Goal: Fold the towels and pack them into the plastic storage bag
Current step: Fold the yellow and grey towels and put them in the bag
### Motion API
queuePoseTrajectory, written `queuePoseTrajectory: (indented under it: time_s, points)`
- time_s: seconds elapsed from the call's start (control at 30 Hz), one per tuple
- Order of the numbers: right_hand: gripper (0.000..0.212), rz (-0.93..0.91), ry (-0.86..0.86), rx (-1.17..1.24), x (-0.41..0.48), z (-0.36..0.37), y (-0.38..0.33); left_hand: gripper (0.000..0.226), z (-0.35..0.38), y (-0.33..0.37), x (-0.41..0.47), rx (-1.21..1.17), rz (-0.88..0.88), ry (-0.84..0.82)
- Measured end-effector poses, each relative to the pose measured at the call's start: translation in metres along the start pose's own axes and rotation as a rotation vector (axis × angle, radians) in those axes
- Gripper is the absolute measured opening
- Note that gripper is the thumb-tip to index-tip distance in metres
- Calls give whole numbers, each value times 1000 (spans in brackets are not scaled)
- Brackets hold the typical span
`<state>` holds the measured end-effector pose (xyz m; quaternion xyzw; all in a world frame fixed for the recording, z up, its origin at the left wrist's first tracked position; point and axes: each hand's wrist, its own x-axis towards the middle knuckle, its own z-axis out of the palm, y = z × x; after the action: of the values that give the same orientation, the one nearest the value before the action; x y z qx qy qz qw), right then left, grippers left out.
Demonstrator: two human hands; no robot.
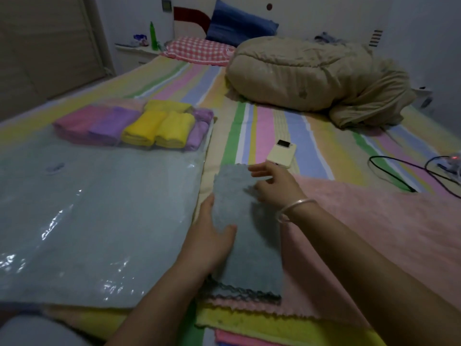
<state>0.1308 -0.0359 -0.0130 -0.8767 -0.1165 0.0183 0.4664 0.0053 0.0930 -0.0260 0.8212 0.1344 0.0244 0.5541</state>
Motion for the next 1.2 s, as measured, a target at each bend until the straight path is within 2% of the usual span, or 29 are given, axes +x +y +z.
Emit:
queuePoseTrajectory:
  time_s: [0.07,0.13,0.23,0.43,0.63,0.73,0.8,0.87,0.93,1.07,1.2]
  points:
    - [37,-119,29,-162,-23,-10,13,59,-1,-1,-4,340,123,11]
    - [36,-245,7,-293,-48,-15,28,52,-3,-5,-5,496,144,14]
    - [42,-411,-60,-433,-79,-21,48,46,-8,-7,-4,551,104,-50]
    - [51,-566,-154,-636,-116,-24,68,55,-16,-11,-6,626,45,-71]
    - [47,-727,-161,-680,-127,-20,68,46,-15,-12,-27,819,245,-42]
    - [44,-745,-157,-645,-130,-15,73,48,-9,-15,-33,929,447,106]
    - [44,-745,-143,-601,-130,-15,73,50,-2,-13,-37,845,593,96]
    - [42,-732,-126,-529,-128,-15,74,67,6,-13,-41,747,560,-43]
    - [41,-678,-102,-432,-127,-16,74,77,12,-20,-40,785,520,-95]
    - [44,-534,-86,-320,-122,-20,73,59,7,-35,-34,835,589,1]
    - [43,-477,-109,-250,-119,-37,67,50,-9,-35,-35,651,624,138]
